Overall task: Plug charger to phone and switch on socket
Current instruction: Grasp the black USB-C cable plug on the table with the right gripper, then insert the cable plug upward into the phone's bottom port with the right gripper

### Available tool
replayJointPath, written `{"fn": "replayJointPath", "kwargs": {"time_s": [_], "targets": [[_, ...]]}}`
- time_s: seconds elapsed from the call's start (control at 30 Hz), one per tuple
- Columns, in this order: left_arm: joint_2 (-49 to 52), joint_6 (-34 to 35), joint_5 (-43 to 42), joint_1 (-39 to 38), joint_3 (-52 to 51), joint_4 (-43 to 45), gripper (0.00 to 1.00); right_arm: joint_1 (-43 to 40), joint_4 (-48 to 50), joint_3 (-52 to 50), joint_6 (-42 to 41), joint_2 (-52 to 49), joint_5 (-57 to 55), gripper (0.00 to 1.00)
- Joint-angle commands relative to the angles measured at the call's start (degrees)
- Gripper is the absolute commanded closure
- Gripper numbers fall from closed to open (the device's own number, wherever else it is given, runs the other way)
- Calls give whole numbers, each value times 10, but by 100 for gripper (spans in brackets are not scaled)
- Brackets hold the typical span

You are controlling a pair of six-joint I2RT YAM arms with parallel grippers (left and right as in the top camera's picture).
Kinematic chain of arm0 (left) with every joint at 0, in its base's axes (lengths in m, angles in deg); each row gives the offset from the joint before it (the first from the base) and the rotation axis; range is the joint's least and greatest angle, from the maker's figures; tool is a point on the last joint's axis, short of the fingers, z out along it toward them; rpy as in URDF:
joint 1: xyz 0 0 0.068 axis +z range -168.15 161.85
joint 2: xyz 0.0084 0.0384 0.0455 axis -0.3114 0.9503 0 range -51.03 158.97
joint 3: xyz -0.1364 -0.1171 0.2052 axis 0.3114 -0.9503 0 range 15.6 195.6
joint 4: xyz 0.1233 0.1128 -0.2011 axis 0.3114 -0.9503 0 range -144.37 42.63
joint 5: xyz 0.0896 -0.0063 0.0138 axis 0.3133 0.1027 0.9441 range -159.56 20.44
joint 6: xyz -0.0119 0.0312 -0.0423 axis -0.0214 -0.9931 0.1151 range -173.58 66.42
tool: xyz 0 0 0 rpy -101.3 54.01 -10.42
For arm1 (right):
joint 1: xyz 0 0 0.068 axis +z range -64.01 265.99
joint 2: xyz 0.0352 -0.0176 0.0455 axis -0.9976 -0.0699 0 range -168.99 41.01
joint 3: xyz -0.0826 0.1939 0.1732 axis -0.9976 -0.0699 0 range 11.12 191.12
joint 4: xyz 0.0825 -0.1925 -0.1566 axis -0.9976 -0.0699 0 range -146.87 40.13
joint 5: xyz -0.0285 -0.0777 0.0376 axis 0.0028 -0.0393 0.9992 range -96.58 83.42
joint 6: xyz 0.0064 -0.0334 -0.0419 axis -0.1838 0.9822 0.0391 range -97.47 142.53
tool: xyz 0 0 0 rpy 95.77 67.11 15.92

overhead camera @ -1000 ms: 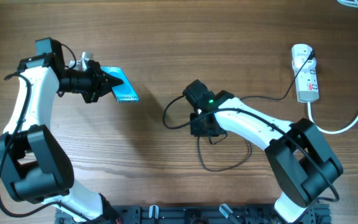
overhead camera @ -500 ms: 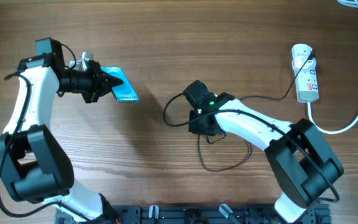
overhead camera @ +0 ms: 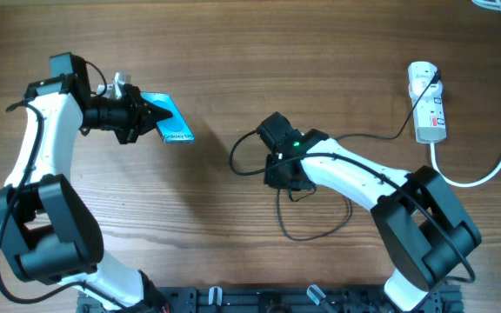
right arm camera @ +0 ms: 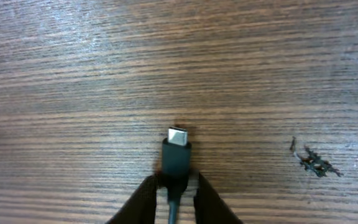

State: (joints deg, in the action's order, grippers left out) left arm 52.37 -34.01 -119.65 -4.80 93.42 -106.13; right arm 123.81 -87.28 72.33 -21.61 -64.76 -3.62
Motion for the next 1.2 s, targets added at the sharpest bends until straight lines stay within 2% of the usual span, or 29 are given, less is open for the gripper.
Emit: {"fn": "replayJointPath", "kwargs": {"time_s": [0.0,0.07,0.2,0.3,0.4,0.5,0.6,0.67,0.77,0.93,1.03,1.07,1.17], "targets": [[-3,-12,-24,2,-2,0,96,3,-16,-21,-10,-16,0,75],[-3,-12,-24,2,-2,0,96,2,-26,-22,-11,-16,2,75],[-3,-12,-24,2,-2,-1,96,2,-24,-27,-8,-16,1,96],[-3,-12,-24,2,-2,0,96,2,-4,-26,73,-16,44,96],[-3,-12,-24,2,-2,0,96,-14,-8,-24,108,-16,59,96],[-3,-35,-59,2,-2,7,96,-35,-7,-12,231,5,170,96],[-3,-87,-183,4,-2,32,96,-54,-9,-3,370,99,372,96],[-3,-153,-250,-5,-2,22,96,-57,-12,-3,457,187,529,96],[-3,-169,-277,-25,-2,15,96,-56,-5,-3,440,259,554,96],[-3,-168,-313,-83,-2,29,96,-48,30,-3,359,270,568,96],[-3,-168,-401,-94,-2,56,96,-47,88,-3,247,269,584,96],[-3,-168,-402,-94,-2,57,96,-47,103,-3,217,269,584,96],[-3,-179,-401,-100,-2,61,96,-23,108,-3,195,269,497,96]]}}
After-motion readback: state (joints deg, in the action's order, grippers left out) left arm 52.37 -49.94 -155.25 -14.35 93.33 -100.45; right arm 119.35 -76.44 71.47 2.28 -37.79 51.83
